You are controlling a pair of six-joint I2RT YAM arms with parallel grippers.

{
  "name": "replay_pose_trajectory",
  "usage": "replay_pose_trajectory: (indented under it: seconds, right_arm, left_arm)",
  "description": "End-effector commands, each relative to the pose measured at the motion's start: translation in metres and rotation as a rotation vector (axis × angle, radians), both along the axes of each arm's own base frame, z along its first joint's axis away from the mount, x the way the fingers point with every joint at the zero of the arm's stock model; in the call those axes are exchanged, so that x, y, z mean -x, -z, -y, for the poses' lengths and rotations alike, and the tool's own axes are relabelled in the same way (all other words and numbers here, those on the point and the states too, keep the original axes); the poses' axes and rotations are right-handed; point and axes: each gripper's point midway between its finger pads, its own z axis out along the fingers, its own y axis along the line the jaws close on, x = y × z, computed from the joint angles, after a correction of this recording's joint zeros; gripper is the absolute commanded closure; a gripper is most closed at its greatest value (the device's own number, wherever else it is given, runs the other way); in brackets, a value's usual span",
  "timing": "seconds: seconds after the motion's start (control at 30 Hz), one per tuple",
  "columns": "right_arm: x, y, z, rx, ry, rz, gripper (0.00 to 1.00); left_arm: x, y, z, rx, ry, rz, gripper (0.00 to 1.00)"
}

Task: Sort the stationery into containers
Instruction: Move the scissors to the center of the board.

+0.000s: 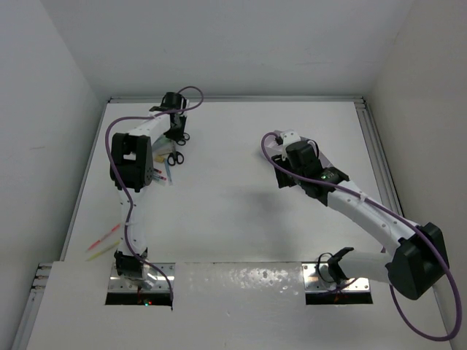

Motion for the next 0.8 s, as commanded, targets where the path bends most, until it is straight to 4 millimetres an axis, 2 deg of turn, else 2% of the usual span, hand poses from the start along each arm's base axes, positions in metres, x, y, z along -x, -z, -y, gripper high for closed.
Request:
replay_pose_trajectory:
  seconds: [0.0,0.27,0.4,0.6,0.73,0.77]
  right_arm:
    - [-0.005,-0.018,-0.001,-0.007,0.004,0.053,0.5]
    - [-0.005,-0.02,0.003,0.007,0.007,0.059,0.48]
    - [-0.005,-0.02,0.001,0.012,0.001,0.057,0.47]
    - [-0.005,-0.023,0.003,0.017,0.003,0.066,0.46]
    - [-0.005,-0.024,0.005,0.022,0.006,0.068,0.46]
    - [-0.005,-0.023,0.005,0.022,0.007,0.067,0.46]
  left_arm:
    - [-0.011,0.001,0.011,0.057,-0.001,0.022,0.87]
    - [-0.003,-0.004,0.013,-0.049,0.053,0.014,0.83]
    - [0.003,0.004,0.013,-0.061,0.073,-0.005,0.83]
    - [0.013,0.017,0.024,-0.07,0.152,-0.049,0.86]
    - [0.021,0.011,0.034,-0.106,0.261,-0.044,0.87]
    - [0.026,0.014,0.039,-0.117,0.291,-0.052,0.87]
